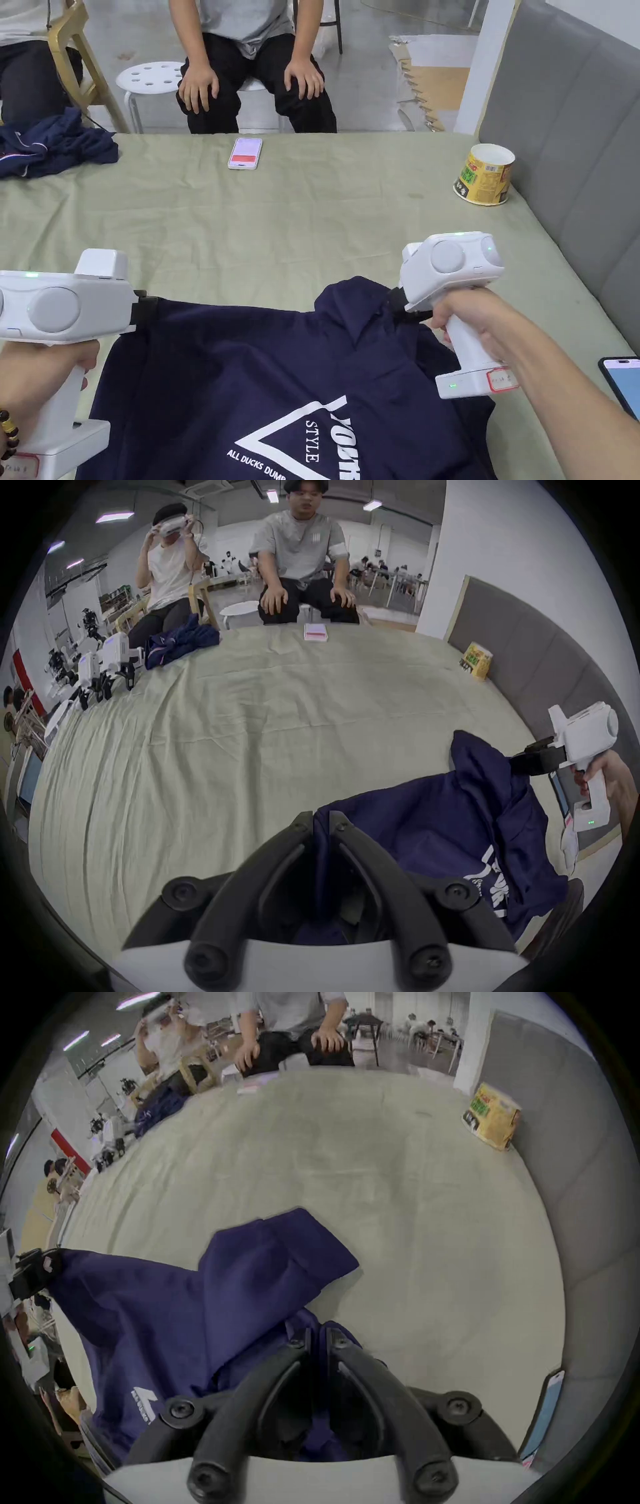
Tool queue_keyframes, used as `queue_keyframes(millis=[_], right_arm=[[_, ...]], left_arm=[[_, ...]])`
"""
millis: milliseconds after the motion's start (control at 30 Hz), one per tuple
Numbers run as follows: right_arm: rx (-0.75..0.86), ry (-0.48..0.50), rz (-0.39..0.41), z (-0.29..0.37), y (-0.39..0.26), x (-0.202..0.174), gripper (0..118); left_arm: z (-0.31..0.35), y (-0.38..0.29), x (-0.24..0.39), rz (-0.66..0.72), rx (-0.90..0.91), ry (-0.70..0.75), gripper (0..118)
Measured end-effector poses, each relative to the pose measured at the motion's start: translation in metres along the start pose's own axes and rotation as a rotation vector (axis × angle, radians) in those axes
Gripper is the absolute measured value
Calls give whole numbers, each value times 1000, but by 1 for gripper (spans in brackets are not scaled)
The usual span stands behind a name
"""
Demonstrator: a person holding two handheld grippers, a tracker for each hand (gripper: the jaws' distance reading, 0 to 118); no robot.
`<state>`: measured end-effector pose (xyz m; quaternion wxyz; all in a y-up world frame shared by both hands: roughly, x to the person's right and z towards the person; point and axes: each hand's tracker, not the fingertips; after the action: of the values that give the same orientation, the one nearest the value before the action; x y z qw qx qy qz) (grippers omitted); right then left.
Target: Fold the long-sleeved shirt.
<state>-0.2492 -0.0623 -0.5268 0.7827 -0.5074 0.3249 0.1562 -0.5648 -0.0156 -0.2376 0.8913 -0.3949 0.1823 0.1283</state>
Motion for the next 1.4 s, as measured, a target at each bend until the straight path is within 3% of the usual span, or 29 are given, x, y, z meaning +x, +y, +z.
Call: queue_keyframes(millis=[233,467,600,733,833,1033,1167,1200,1267,1300,1333,1400], right_arm=[[247,28,55,112,-58,2,6],[376,-19,210,172,-185,-23,6],[318,-36,242,178,-270,-36,6],[126,-86,307,152,-323,-44,6],[40,-157,348,126,-339,-45,6],[-7,-159,348,91,-338,-44,6],[6,-153,300,97,-337,-43,7],[32,-149,273,105,-337,-42,15],[60,-149,220,129,-337,-42,63],[75,-137,184,144,-335,-42,86],[103,-117,156,158,-333,-43,107],[185,-79,97,185,-329,-42,102]], left_arm=[[91,-31,-15,22,123,-19,10],[160,-127,-16,100,158,-59,10],[175,-199,1,76,65,-23,10],[163,-254,20,30,-99,-7,10],[147,-278,35,-41,-185,43,10],[103,-300,30,2,-245,55,10],[110,-291,33,24,-224,59,14],[114,-288,33,36,-202,62,24],[124,-280,30,36,-192,59,82],[134,-275,29,49,-191,55,102],[145,-270,27,83,-160,24,109],[164,-258,23,135,-98,-28,103]])
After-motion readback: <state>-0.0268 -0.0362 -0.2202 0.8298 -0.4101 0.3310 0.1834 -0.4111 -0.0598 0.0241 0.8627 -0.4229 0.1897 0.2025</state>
